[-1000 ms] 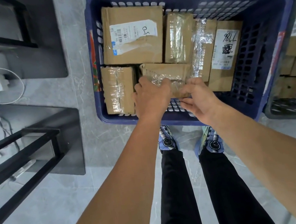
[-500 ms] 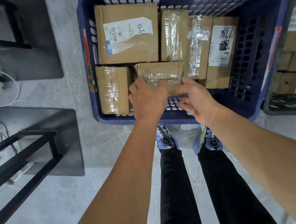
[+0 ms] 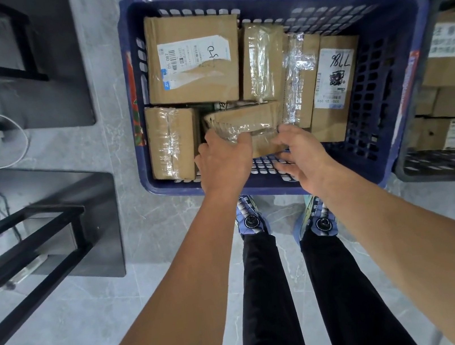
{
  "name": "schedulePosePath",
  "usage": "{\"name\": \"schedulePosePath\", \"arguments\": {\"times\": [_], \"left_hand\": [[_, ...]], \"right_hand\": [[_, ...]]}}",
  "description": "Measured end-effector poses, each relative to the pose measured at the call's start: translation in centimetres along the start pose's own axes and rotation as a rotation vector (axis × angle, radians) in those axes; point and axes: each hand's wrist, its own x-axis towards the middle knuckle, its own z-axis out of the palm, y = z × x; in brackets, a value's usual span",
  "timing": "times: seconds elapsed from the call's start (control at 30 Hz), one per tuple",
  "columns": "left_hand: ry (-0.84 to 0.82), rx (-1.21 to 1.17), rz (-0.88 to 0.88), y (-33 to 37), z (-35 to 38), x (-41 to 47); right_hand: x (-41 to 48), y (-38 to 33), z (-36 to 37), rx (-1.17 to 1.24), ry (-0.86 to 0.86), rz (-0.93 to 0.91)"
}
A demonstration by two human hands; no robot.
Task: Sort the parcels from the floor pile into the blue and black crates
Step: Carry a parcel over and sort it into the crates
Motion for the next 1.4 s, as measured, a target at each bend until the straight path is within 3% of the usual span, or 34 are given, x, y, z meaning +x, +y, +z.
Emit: {"name": "schedulePosePath", "arguments": {"times": [0.3, 0.57, 0.97, 1.13, 1.4], "left_hand": [[-0.131, -0.075, 0.024, -0.4, 0.5, -0.1], [-0.096, -0.146, 0.099, -0.7, 0.2, 1.9], [-0.061, -0.196, 0.135, -0.6, 0.4, 0.8], [-0.042, -0.288, 0.145, 1.0, -2.0, -2.7], [-0.057, -0.488, 0.233, 5.9, -11.8, -14.2]], "right_hand": [[-0.1, 0.7, -0.8, 0.062, 0.055, -0.011], [0.3, 1.3, 0.7, 0.133, -0.006, -0.03], [-0.3, 0.9, -1.0, 0.029, -0.045, -0.055], [-4.3, -1.2, -2.0, -0.01, -0.05, -0.151], [-18.9, -8.6, -3.0, -0.09, -0.102, -0.423]]}}
